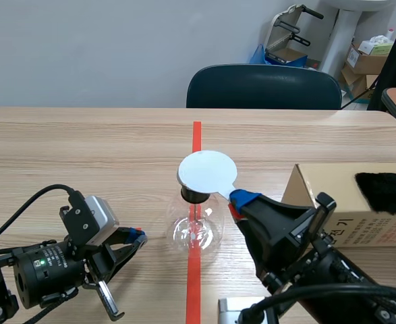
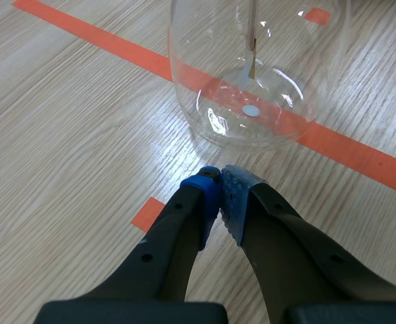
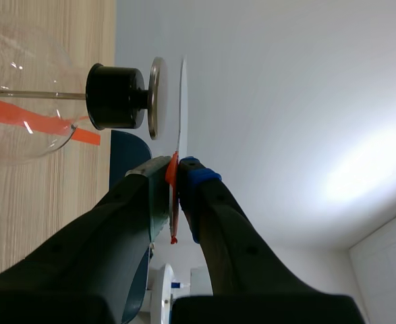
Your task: Do the electroscope experiment
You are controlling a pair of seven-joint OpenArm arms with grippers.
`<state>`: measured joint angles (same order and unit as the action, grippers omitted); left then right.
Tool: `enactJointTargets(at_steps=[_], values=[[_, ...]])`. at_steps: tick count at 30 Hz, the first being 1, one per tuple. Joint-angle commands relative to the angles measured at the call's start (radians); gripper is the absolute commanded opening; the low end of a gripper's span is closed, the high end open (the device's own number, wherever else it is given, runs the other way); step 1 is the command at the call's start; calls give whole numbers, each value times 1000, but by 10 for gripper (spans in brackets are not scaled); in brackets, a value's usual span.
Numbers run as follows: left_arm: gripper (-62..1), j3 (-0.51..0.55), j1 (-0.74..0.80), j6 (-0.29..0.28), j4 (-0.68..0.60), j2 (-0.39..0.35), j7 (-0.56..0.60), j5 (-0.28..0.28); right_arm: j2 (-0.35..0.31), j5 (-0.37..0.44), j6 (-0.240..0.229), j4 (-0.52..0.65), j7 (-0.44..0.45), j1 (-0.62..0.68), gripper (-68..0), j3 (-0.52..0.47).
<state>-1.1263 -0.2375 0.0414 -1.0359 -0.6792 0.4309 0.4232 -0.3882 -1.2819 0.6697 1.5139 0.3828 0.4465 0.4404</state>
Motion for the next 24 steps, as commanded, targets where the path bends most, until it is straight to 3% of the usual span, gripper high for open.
enactJointTargets(at_steps=[1,24], values=[[-583,5,8,0,-14,5,13,-1,-2,3,10,14,8,-12,-667,-3],[-583,5,8,0,-14,19,21,-1,-2,3,10,14,16,-12,-667,-4]])
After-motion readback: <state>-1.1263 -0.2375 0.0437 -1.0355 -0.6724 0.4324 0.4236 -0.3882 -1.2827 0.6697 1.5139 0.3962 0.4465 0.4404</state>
